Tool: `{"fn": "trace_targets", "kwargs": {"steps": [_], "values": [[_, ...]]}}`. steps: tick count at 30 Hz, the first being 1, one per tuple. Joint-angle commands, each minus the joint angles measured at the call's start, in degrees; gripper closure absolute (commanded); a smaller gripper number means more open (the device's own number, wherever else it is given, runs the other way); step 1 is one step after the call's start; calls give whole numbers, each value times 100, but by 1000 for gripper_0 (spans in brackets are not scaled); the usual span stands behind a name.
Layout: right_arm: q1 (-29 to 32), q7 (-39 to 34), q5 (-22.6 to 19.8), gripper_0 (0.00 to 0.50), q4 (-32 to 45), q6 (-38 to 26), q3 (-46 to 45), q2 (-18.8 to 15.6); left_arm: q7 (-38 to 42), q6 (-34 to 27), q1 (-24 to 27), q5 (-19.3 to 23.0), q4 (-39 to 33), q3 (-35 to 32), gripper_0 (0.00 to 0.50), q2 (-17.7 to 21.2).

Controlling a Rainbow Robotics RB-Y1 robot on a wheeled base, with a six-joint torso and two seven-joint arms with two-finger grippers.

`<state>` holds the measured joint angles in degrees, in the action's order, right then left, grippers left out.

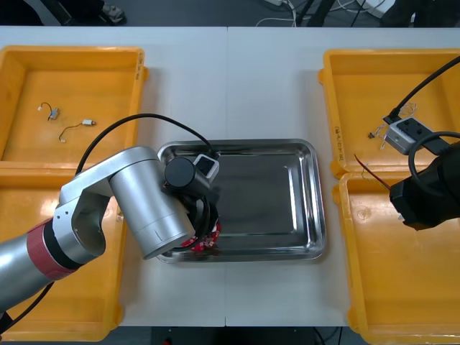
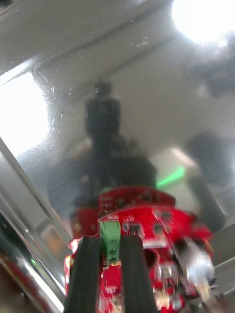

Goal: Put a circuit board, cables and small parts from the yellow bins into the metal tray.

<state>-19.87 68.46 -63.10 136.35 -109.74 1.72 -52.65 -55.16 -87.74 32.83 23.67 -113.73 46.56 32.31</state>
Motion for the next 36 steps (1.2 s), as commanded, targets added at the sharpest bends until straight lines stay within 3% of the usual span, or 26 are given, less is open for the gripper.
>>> {"fn": "trace_targets", "kwargs": {"steps": [1, 3, 8, 21, 36], "values": [[-79, 106, 43, 500, 155, -26, 57, 36, 295, 82, 119, -64, -61, 64, 252, 39], [-79, 106, 43, 500, 155, -26, 57, 36, 304, 108, 119, -73, -61, 64, 134, 39], [-79, 106, 34, 500, 155, -26, 57, 36, 322, 135, 127, -73, -61, 55, 35, 39], [-79, 115, -45, 500, 155, -26, 83, 36, 304, 108, 145, 15, -114, -183, 0, 48], [-501, 168, 359, 500, 155, 120, 1068, 159, 119, -1069, 505, 823, -545, -965, 0, 100]]}}
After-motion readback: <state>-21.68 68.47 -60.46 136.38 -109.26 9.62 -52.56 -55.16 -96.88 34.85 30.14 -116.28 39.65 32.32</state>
